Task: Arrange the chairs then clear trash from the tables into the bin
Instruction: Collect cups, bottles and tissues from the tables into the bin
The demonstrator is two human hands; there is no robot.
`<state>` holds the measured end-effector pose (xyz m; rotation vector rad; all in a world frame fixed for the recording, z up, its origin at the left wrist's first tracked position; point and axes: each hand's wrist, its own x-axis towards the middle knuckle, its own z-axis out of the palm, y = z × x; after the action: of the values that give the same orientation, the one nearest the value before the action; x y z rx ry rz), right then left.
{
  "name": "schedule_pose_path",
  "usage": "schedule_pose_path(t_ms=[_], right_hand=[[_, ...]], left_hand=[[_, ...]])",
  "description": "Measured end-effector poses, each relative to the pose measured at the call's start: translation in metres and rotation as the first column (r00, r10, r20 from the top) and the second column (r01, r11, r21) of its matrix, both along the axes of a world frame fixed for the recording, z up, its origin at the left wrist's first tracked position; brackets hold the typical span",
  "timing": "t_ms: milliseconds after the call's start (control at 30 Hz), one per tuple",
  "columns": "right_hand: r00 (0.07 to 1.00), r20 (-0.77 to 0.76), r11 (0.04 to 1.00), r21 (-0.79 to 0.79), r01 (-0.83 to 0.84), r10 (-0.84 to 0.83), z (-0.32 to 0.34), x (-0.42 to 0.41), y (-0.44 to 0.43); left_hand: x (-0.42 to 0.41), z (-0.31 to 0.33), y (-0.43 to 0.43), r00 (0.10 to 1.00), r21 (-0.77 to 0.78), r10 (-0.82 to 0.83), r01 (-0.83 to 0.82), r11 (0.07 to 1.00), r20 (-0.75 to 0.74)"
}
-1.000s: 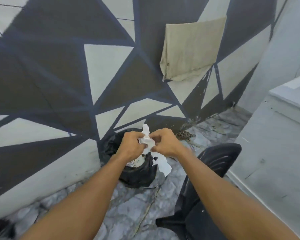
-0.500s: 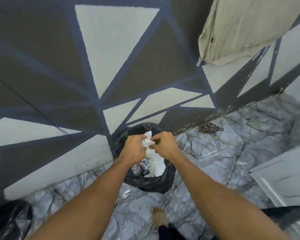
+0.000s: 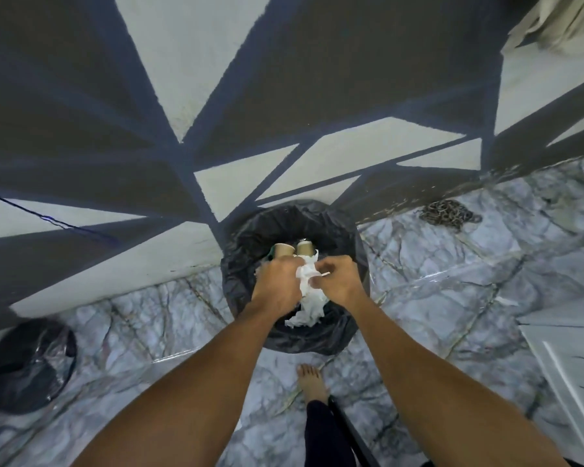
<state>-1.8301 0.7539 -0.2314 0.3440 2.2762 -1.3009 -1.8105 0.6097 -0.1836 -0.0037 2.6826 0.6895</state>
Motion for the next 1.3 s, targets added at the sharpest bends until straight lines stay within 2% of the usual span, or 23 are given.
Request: schedule_pose_path(t_ms=[233,333,400,567,800,933,1100,1200,1300], right_hand=[[0.986,0.066,0.983,0.087,-0.159,0.153,-0.029,-0.001,0.013],[0.986,0.074,0.979,0.131,-0.157,0.148,-0.033,0.003,0.024],[0.984,0.076,0.972,0.156,-0.174,0.164,-0.031,0.006,0.030],[0.970,0.081,0.954,0.178,-0.239,0.228,-0.003,0.012,0.020],[0.901,-0.065,0.887,0.217,-0.407,0.429,0.073,0.030,-0.044],[0.817,-0.150,0.817,0.272,-0.507,0.557,0.119,0.067,-0.098],[0.650,-0.234,0.690,0.285,-0.666,0.723,0.166,0.145,-0.184],[0.486,-0.287,0.559,0.293,-0.776,0.826,0.190,0.206,-0.247],[0.328,-0.337,0.430,0.294,-0.854,0.882,0.213,0.267,-0.308]], left_hand=[[0.003,-0.041,0.003,0.996,-0.196,-0.039,0.054,0.979,0.081],[0.011,-0.053,0.010,0.981,-0.135,-0.045,0.072,0.988,0.190],[0.017,-0.053,0.013,0.980,-0.101,-0.041,0.062,0.993,0.195],[0.031,-0.029,-0.001,0.987,-0.036,0.011,-0.005,0.999,0.158],[0.068,0.039,-0.056,0.984,0.048,0.177,-0.177,0.983,0.015],[0.121,0.078,-0.102,0.952,0.098,0.297,-0.289,0.952,-0.081],[0.222,0.114,-0.159,0.841,0.128,0.517,-0.502,0.856,-0.157],[0.298,0.138,-0.200,0.760,0.086,0.616,-0.613,0.785,-0.205],[0.378,0.163,-0.246,0.637,0.037,0.715,-0.739,0.673,-0.287]])
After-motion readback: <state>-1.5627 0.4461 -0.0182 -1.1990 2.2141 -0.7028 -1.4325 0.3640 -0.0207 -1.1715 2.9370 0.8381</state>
